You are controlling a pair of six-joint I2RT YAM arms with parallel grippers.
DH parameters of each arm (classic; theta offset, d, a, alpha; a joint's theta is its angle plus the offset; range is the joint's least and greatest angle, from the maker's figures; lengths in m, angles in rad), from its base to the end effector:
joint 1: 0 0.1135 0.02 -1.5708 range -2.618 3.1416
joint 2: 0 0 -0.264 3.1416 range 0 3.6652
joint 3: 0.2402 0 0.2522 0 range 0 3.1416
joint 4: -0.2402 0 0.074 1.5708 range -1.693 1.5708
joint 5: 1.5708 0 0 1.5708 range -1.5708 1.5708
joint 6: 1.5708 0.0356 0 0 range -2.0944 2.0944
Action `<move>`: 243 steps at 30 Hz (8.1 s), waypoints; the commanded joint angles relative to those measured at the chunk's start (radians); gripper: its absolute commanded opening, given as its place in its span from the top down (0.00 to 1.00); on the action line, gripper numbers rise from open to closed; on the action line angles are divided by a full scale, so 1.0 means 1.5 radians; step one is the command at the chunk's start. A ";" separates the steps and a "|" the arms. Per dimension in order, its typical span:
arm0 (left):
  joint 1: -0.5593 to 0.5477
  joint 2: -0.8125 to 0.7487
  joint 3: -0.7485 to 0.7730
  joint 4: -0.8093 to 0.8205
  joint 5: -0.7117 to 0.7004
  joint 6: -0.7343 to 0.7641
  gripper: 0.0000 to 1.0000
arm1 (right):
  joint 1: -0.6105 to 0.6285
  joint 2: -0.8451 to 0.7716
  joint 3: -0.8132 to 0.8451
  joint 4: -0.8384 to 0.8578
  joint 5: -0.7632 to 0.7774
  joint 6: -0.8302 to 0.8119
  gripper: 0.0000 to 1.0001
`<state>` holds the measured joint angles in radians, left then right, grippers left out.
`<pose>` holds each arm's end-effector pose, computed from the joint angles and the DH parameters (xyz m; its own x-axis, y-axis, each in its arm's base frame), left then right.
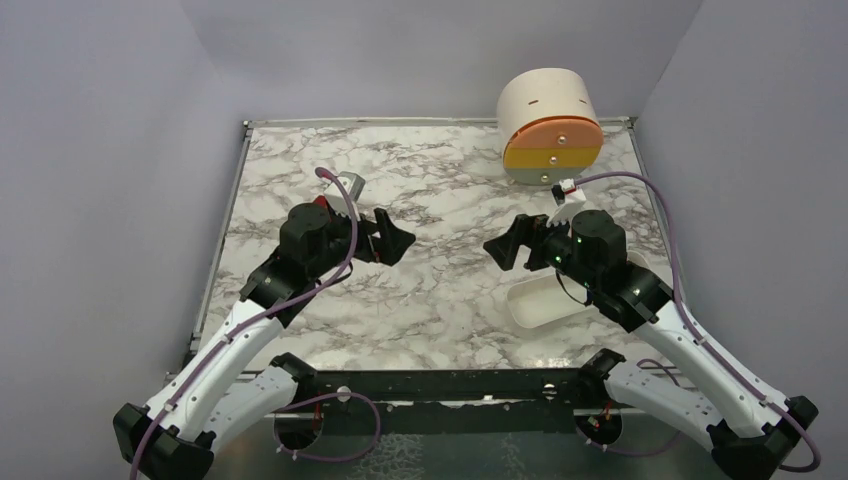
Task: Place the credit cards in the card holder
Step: Move the card holder to the center of the board, then turn over the card holder at the center of the board.
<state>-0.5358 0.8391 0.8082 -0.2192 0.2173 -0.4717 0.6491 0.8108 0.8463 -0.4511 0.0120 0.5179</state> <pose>0.1643 -0.1065 0.3354 -0.4977 -0.2205 -0.8388 0.5074 0.7104 -0.4878 0.1445 0.1091 0.3293 -0.5743 0.1856 -0.7973 -0.3583 0.8187 0.4487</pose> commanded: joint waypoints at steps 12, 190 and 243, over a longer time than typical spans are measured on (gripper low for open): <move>0.004 0.077 0.054 -0.058 -0.155 0.010 0.01 | 0.005 -0.011 0.020 -0.006 0.003 -0.014 0.02; 0.017 0.304 -0.214 0.147 0.134 -0.312 0.87 | 0.121 0.499 -0.050 0.346 -0.233 0.188 0.95; 0.011 0.265 -0.129 -0.023 0.124 -0.191 0.59 | 0.236 0.547 0.141 0.021 0.001 0.102 0.55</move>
<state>-0.5068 1.2373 0.6075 -0.2630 0.3656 -0.7670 1.0355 1.6424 1.0805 -0.5011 0.0284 0.6968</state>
